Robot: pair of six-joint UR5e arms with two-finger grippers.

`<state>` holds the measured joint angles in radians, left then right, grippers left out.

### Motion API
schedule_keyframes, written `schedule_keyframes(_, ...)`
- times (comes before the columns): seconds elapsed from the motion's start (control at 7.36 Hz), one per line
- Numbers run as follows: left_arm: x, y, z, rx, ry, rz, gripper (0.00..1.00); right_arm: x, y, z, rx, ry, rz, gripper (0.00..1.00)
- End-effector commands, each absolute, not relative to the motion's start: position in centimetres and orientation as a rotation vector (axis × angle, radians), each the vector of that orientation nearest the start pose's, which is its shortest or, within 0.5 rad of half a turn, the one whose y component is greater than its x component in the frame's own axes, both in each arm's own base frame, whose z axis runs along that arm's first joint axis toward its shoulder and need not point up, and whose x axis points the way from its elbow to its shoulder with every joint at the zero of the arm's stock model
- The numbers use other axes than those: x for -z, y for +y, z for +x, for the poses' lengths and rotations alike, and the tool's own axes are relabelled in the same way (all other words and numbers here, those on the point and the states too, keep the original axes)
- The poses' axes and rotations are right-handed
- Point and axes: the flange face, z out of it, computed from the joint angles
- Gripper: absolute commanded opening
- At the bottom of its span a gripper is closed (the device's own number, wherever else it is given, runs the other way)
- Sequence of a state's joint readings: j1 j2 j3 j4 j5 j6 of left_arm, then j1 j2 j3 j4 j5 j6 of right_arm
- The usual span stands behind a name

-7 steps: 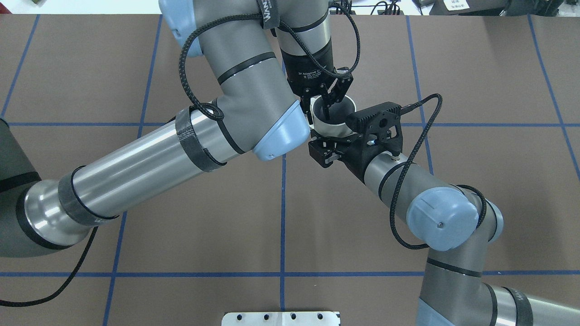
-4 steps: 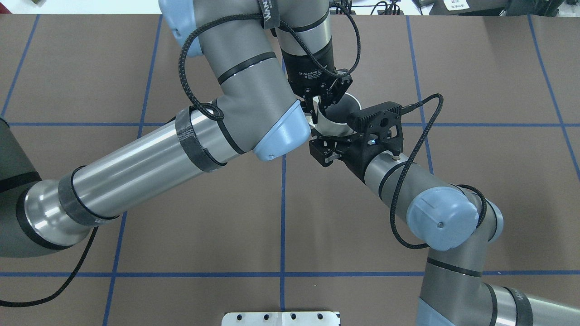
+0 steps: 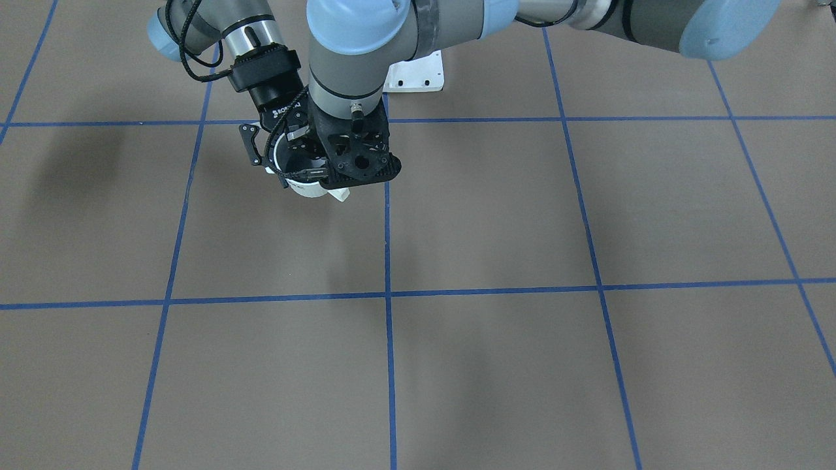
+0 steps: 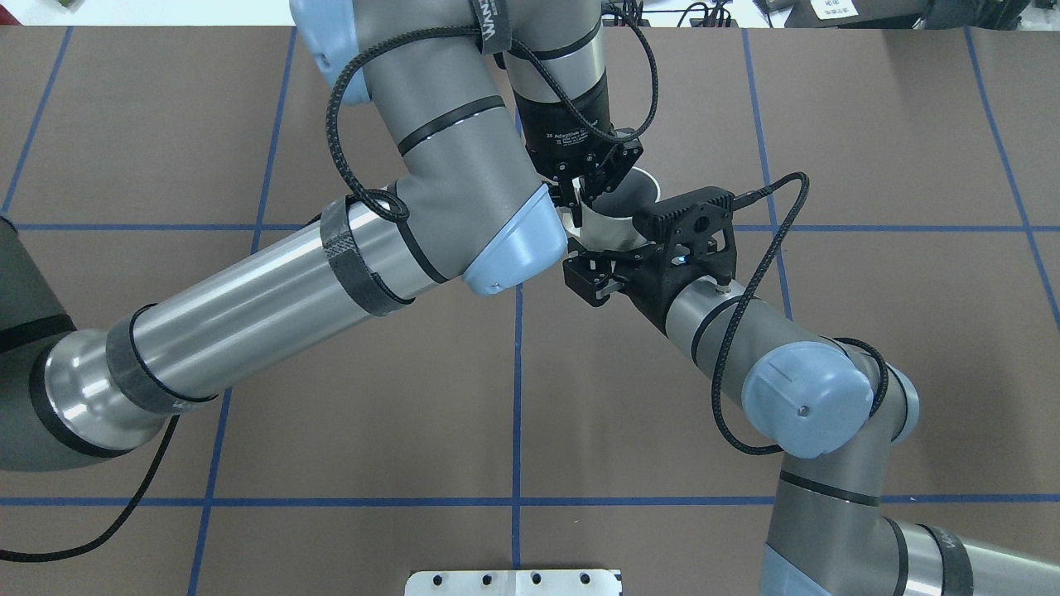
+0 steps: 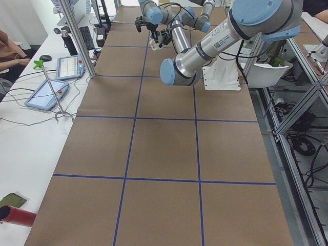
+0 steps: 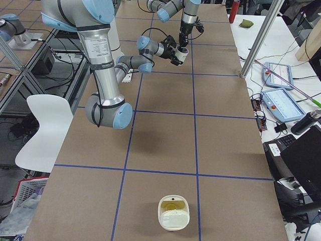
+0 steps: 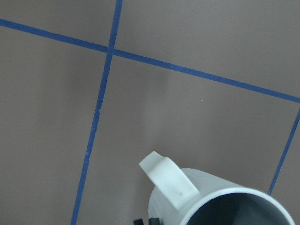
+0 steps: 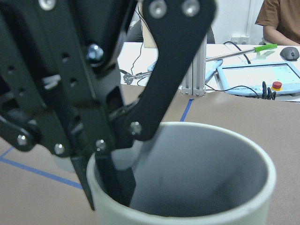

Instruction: Left arm hands cup to right arm to dump lemon

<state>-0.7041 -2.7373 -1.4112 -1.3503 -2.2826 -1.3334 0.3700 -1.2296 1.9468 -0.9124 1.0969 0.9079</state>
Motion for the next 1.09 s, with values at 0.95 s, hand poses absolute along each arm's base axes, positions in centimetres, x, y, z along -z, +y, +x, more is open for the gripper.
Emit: schedule_keyframes(0.95,1.38,-52.72,50.44,0.157,0.966,-0.253,0.0,-23.36,-37.01,-43.3,-0.084,-0.942,1.013,1.0)
